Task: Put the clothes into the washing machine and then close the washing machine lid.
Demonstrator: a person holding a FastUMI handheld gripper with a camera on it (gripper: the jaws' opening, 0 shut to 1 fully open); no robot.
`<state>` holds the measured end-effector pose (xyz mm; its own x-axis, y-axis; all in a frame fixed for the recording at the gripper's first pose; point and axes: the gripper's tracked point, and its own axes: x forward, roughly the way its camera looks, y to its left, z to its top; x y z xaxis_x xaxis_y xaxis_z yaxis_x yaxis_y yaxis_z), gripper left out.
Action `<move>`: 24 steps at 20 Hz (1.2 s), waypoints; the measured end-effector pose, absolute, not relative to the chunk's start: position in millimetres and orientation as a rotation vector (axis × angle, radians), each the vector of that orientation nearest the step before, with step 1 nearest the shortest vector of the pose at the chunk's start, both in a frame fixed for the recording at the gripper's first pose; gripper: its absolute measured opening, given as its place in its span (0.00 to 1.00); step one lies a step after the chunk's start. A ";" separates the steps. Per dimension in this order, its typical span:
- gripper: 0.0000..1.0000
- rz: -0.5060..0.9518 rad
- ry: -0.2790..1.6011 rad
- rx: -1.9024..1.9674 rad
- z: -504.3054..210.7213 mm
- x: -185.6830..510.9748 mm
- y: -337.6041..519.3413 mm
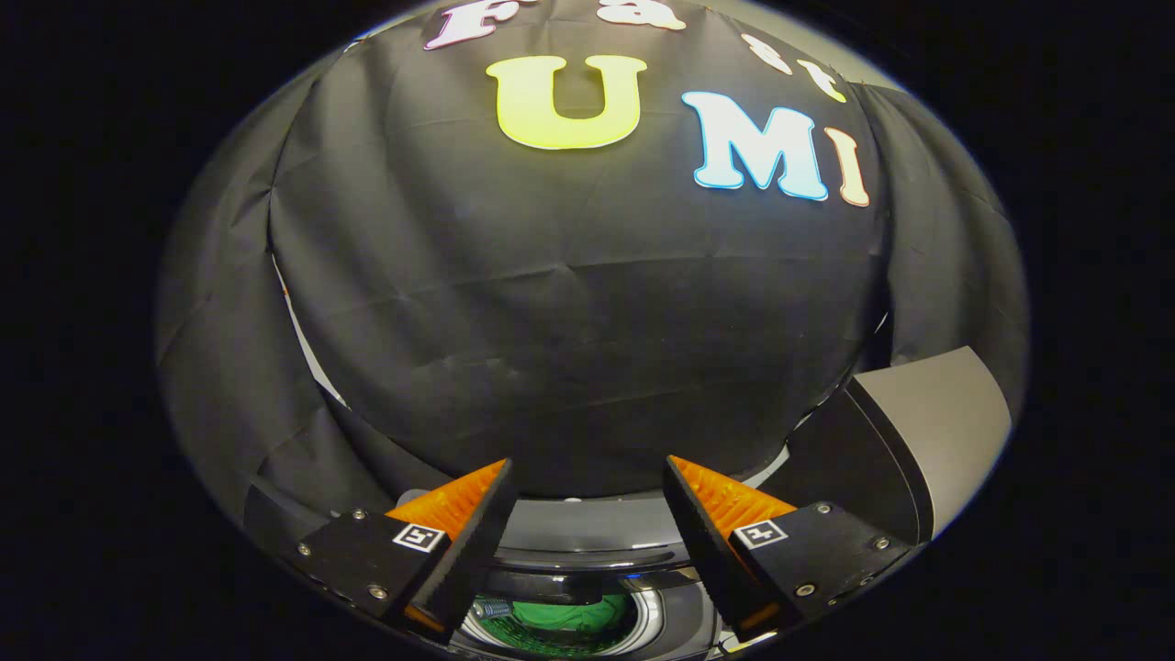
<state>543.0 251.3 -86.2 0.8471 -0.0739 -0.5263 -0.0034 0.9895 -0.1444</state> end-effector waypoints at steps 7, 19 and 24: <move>0.98 -0.032 0.575 -0.133 -111.3 487.8 248.2; 0.97 -0.054 0.726 -0.220 -239.7 312.2 232.0; 0.97 -0.044 0.697 -0.230 -227.0 293.5 239.6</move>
